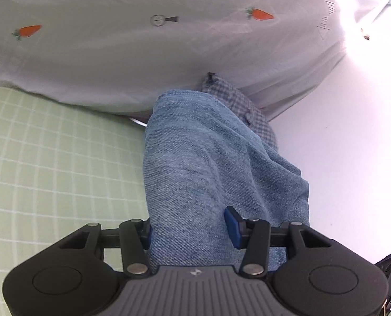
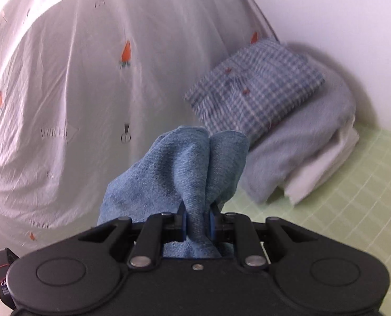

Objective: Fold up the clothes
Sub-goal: 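Grasp the folded jeans with the right gripper and carry them onto the clothes stack, then open the right gripper and release the jeans on top of the stack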

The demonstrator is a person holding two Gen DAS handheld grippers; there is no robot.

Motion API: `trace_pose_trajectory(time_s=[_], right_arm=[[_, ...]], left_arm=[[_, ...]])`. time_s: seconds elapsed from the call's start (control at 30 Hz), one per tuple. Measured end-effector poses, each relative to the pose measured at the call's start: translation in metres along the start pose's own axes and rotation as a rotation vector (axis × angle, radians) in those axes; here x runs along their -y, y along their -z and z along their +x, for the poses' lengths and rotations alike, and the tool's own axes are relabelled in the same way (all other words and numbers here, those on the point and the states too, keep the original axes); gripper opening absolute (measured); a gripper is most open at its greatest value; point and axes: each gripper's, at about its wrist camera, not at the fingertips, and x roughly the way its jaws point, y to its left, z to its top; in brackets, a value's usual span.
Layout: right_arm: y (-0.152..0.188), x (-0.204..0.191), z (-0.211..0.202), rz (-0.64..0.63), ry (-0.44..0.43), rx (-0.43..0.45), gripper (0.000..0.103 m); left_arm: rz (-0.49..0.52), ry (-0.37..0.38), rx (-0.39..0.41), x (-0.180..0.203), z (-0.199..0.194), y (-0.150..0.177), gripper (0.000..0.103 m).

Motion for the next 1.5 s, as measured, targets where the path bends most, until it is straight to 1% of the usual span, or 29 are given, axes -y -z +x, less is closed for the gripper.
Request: trace_pose_trajectory(time_s=[0.1, 0.2, 0.3, 0.4, 0.43, 0.47, 0.53, 0.6, 0.67, 0.7, 0.73, 0.77, 0.83, 0.87, 0.9, 0.93, 0.97, 1.03, 1.07, 1.1, 1.13, 1.17, 1.2, 1.27, 1.3, 1.37, 1.4, 1.47, 1.5], right_arm=[[-0.056, 0.028, -0.003, -0.032, -0.031, 0.073, 0.016], [-0.117, 0.052, 0.01, -0.06, -0.063, 0.122, 0.016], [-0.177, 0.07, 0.033, -0.104, -0.105, 0.171, 0.016], [-0.232, 0.078, 0.067, -0.149, -0.112, 0.204, 0.016], [-0.249, 0.081, 0.082, -0.164, -0.109, 0.214, 0.017], [-0.263, 0.086, 0.1, -0.171, -0.099, 0.22, 0.018], [-0.282, 0.098, 0.145, -0.197, -0.059, 0.207, 0.021], [-0.28, 0.115, 0.202, -0.229, 0.034, 0.149, 0.023], [-0.268, 0.132, 0.255, -0.267, 0.115, 0.098, 0.028], [-0.257, 0.142, 0.278, -0.289, 0.149, 0.076, 0.03], [-0.246, 0.149, 0.293, -0.309, 0.16, 0.086, 0.031], [-0.245, 0.155, 0.297, -0.291, 0.151, 0.091, 0.031], [-0.247, 0.163, 0.299, -0.236, 0.134, 0.093, 0.031], [-0.25, 0.163, 0.297, -0.234, 0.139, 0.084, 0.032], [-0.253, 0.162, 0.295, -0.234, 0.146, 0.074, 0.034], [-0.254, 0.16, 0.292, -0.249, 0.158, 0.063, 0.04], [-0.254, 0.155, 0.284, -0.264, 0.165, 0.062, 0.047], [-0.255, 0.146, 0.269, -0.296, 0.181, 0.062, 0.053], [-0.253, 0.139, 0.256, -0.316, 0.194, 0.072, 0.059], [-0.249, 0.133, 0.241, -0.334, 0.21, 0.092, 0.067], [-0.243, 0.125, 0.222, -0.354, 0.211, 0.116, 0.072], [-0.234, 0.119, 0.201, -0.367, 0.194, 0.145, 0.082], [-0.226, 0.113, 0.181, -0.379, 0.176, 0.173, 0.089], [-0.203, 0.105, 0.144, -0.371, 0.168, 0.194, 0.094], [-0.193, 0.101, 0.128, -0.364, 0.174, 0.195, 0.098], [-0.171, 0.092, 0.096, -0.351, 0.185, 0.197, 0.1], [-0.158, 0.087, 0.084, -0.358, 0.213, 0.201, 0.103], [-0.131, 0.079, 0.059, -0.387, 0.28, 0.192, 0.103], [-0.119, 0.078, 0.048, -0.401, 0.295, 0.177, 0.103]], left_arm=[[0.004, 0.033, 0.043, 0.045, 0.043, -0.016, 0.05], [0.037, 0.06, 0.104, 0.086, 0.083, -0.041, 0.05], [0.064, 0.074, 0.177, 0.118, 0.123, -0.074, 0.051], [0.075, 0.055, 0.225, 0.138, 0.169, -0.108, 0.055], [0.102, 0.029, 0.247, 0.142, 0.187, -0.118, 0.061], [0.129, -0.013, 0.268, 0.143, 0.206, -0.126, 0.064], [0.16, -0.143, 0.267, 0.136, 0.248, -0.136, 0.067], [0.157, -0.266, 0.231, 0.118, 0.286, -0.139, 0.068], [0.062, -0.242, 0.226, 0.087, 0.311, -0.137, 0.076], [0.01, -0.221, 0.213, 0.075, 0.317, -0.138, 0.078], [-0.026, -0.213, 0.199, 0.068, 0.321, -0.138, 0.081], [-0.021, -0.217, 0.196, 0.067, 0.323, -0.139, 0.083], [0.054, -0.228, 0.212, 0.073, 0.323, -0.137, 0.085], [0.083, -0.244, 0.22, 0.077, 0.317, -0.134, 0.085], [0.11, -0.26, 0.227, 0.081, 0.309, -0.132, 0.085], [0.137, -0.277, 0.235, 0.085, 0.302, -0.129, 0.086], [0.164, -0.294, 0.243, 0.089, 0.295, -0.126, 0.086], [0.218, -0.327, 0.258, 0.096, 0.28, -0.12, 0.088], [0.245, -0.344, 0.266, 0.1, 0.273, -0.117, 0.09], [0.267, -0.358, 0.278, 0.103, 0.258, -0.107, 0.091], [0.288, -0.37, 0.29, 0.105, 0.243, -0.096, 0.097], [0.309, -0.383, 0.302, 0.107, 0.228, -0.085, 0.103], [0.33, -0.396, 0.315, 0.109, 0.212, -0.074, 0.103], [0.373, -0.422, 0.339, 0.114, 0.181, -0.051, 0.103], [0.373, -0.418, 0.332, 0.115, 0.166, -0.039, 0.103], [0.366, -0.404, 0.309, 0.116, 0.135, -0.016, 0.103], [0.373, -0.404, 0.299, 0.117, 0.124, -0.004, 0.103], [0.398, -0.405, 0.276, 0.118, 0.105, 0.017, 0.103], [0.419, -0.405, 0.25, 0.119, 0.095, 0.028, 0.103]])
